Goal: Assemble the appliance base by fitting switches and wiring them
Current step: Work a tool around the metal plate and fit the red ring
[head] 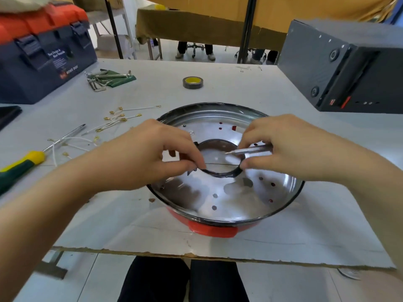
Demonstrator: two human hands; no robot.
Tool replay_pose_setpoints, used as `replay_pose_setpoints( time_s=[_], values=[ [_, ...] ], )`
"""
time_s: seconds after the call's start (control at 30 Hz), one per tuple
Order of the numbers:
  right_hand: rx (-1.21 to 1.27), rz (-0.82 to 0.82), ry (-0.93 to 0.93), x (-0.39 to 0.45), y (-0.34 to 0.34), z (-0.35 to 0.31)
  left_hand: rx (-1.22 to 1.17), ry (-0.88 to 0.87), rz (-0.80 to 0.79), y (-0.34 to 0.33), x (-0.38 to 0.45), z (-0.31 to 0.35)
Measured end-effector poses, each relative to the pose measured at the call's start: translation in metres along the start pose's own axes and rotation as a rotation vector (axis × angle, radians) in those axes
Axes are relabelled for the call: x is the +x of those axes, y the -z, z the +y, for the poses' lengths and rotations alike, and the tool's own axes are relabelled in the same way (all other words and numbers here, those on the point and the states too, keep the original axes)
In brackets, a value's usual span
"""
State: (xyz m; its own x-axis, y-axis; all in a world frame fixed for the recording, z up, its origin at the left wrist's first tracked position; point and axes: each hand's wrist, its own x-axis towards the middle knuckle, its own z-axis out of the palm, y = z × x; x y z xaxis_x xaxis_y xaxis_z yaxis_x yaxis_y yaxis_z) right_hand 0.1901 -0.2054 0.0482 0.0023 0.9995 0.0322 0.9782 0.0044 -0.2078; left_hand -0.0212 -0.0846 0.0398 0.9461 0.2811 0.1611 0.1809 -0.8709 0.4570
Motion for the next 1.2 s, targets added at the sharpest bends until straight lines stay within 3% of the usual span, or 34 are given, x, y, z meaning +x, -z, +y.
replay_pose_setpoints(
  time_s=[0.1, 0.23, 0.57, 0.8, 1.2],
  values=[
    [0.150, -0.179, 0.108, 0.006, 0.002, -0.002, -0.098, -0.043, -0.078, -0.004, 0.003, 0.002],
    [0.171, -0.181, 0.129, 0.010, 0.005, 0.008, -0.128, -0.093, -0.162, -0.010, 0.003, 0.002],
    [0.066, -0.345, 0.114, 0.031, -0.001, 0.006, -0.168, -0.106, -0.140, -0.012, 0.007, -0.005],
    [0.086, -0.290, 0.035, 0.029, -0.008, -0.001, -0.170, -0.135, -0.087, -0.004, 0.010, -0.002],
    [0.252, -0.298, -0.009, 0.025, -0.015, 0.001, -0.217, -0.127, -0.297, -0.001, 0.031, 0.008]
  ],
)
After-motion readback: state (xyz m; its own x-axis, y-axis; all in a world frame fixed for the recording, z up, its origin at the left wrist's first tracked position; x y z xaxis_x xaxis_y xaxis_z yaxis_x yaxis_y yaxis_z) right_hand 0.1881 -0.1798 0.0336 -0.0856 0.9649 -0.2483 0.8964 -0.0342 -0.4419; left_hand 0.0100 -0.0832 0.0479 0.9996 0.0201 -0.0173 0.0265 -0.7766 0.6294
